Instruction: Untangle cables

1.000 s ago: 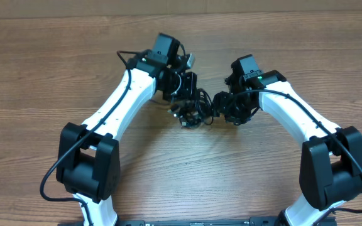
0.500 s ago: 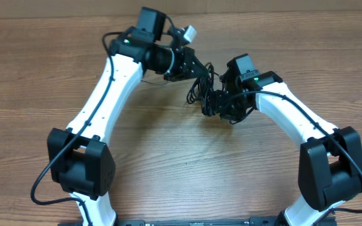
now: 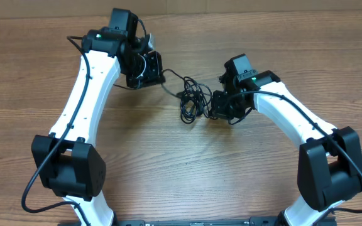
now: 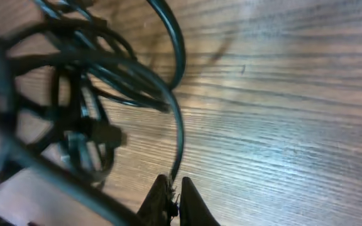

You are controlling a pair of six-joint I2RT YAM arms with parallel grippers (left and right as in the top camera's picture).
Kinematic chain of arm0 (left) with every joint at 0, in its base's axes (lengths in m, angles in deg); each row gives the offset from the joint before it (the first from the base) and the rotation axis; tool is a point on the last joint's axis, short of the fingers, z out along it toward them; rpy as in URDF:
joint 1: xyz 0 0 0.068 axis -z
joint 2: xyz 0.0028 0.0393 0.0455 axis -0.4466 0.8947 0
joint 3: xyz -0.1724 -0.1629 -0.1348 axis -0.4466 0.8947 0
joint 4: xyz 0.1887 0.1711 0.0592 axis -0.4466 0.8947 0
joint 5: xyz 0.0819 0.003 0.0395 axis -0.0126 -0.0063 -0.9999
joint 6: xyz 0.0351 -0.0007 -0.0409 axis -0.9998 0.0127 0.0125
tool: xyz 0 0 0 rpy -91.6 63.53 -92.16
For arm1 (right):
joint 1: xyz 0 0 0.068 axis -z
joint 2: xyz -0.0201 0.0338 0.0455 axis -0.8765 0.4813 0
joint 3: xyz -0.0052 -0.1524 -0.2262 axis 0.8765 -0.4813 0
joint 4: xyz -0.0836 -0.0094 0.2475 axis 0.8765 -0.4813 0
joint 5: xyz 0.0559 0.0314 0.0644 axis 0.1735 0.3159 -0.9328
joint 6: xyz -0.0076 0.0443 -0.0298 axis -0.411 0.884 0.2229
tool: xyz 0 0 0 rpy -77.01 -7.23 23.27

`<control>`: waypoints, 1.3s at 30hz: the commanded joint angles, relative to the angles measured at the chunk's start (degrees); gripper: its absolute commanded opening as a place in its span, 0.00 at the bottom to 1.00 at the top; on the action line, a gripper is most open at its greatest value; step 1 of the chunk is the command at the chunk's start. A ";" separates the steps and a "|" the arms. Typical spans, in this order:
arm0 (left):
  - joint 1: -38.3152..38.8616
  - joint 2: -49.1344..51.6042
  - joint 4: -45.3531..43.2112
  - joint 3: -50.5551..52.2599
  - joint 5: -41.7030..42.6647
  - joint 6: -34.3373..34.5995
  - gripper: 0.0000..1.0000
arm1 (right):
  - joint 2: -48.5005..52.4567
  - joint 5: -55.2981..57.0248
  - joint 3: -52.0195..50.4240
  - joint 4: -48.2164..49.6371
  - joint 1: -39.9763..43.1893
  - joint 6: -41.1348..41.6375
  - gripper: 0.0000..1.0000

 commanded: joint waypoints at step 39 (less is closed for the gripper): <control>6.58 5.27 1.25 0.13 -11.65 0.26 1.00 | -8.17 6.54 65.00 -13.55 3.02 -6.40 0.04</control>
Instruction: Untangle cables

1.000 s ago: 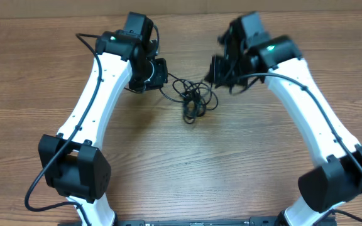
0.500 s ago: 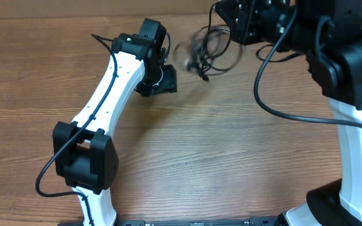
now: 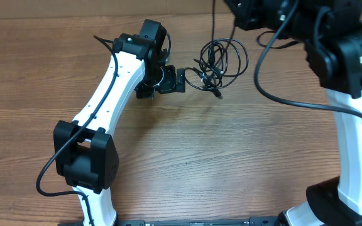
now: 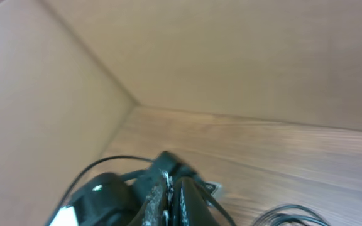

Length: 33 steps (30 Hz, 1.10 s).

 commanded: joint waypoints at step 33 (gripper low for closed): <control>-3.26 0.20 -9.42 0.07 16.70 2.97 1.00 | 3.74 -2.27 -2.75 -11.08 0.17 4.61 0.04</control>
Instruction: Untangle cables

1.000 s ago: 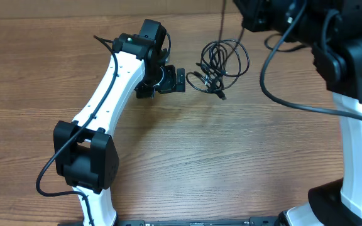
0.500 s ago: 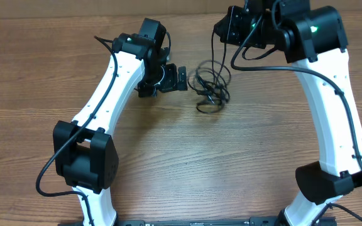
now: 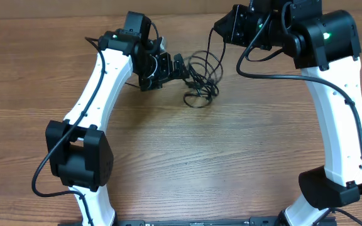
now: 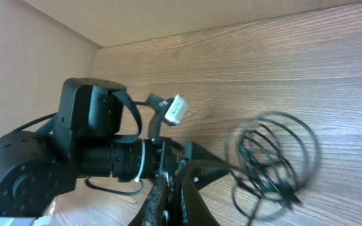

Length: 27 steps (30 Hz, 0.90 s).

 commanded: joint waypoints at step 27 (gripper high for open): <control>5.77 2.45 -2.69 0.15 -11.67 8.04 0.90 | -1.75 -4.15 1.79 0.57 -0.17 0.22 0.04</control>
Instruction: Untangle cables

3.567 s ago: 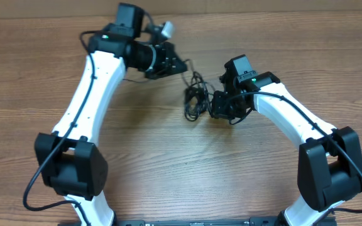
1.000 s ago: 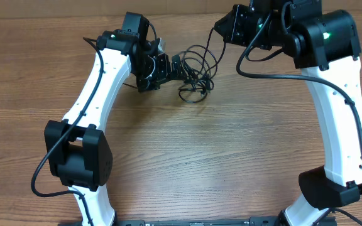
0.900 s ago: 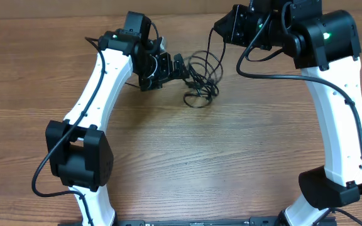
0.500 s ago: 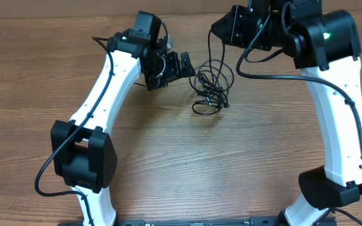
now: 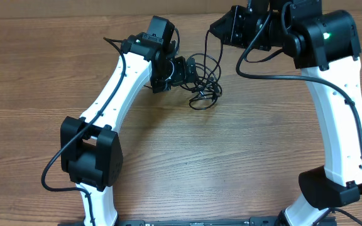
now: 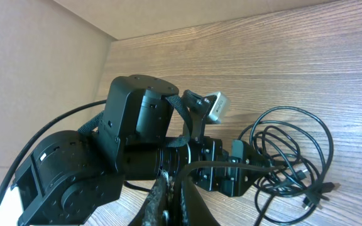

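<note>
A tangle of thin black cables [image 5: 204, 81] lies on the wooden table [image 5: 231, 169] at the back centre. My left gripper [image 5: 188, 68] is at the tangle's left edge, shut on a part of it. High above the table at the back, my right gripper [image 5: 217, 28] is raised. In the right wrist view my right gripper [image 6: 171, 191] is shut on one black strand [image 6: 231, 164]. That strand runs past the left gripper's fingers [image 6: 239, 179] into the tangle [image 6: 291, 157]. Loose plug ends lie at the tangle's right side.
A brown cardboard wall [image 5: 187, 6] closes the back of the table and also stands on the left [image 6: 43, 56]. A white tag [image 6: 215, 107] hangs on the left wrist. Both arm bases stand at the front edge.
My left gripper has shifted a little to the right, and the tangle with it. The right gripper stays raised at the back, still shut on its strand.
Both grippers were low on the table, one on each side of the tangle, the right one shut on a strand. Then the right arm stood high with the tangle further back. Later the tangle lay lower beside the left gripper, where it lies now.
</note>
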You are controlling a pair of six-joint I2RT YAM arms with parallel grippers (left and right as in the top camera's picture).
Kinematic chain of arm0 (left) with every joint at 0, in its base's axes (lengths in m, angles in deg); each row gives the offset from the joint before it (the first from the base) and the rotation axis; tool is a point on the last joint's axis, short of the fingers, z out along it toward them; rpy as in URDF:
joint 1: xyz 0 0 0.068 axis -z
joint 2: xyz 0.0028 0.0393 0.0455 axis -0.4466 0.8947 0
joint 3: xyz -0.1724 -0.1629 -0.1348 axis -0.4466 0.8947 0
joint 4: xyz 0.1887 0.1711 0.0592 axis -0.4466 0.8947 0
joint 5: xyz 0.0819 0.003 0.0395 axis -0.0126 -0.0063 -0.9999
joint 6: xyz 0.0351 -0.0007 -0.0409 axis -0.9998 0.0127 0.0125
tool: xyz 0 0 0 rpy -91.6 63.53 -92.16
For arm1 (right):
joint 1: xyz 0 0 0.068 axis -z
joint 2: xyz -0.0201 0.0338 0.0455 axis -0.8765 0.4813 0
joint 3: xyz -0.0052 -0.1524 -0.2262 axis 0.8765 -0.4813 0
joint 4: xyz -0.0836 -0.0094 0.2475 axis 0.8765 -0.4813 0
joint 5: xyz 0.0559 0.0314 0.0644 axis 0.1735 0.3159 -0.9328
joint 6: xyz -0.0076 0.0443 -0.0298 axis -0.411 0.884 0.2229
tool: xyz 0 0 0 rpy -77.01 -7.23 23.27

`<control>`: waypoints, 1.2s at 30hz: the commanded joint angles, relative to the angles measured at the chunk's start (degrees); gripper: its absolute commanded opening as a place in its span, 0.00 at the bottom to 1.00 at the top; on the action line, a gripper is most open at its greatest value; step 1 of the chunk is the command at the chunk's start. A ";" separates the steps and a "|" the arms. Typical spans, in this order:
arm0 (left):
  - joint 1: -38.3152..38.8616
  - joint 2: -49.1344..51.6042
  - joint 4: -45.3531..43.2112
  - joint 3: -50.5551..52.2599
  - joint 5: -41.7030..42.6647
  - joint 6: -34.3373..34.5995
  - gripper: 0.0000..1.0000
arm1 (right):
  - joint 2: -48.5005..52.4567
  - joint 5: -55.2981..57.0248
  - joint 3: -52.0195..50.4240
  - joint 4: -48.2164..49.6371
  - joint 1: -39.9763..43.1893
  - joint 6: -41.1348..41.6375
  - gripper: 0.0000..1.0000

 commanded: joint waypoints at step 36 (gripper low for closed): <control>0.70 0.55 1.22 -0.11 -3.17 1.01 0.04 | -1.75 4.42 1.79 1.46 -0.15 0.20 0.04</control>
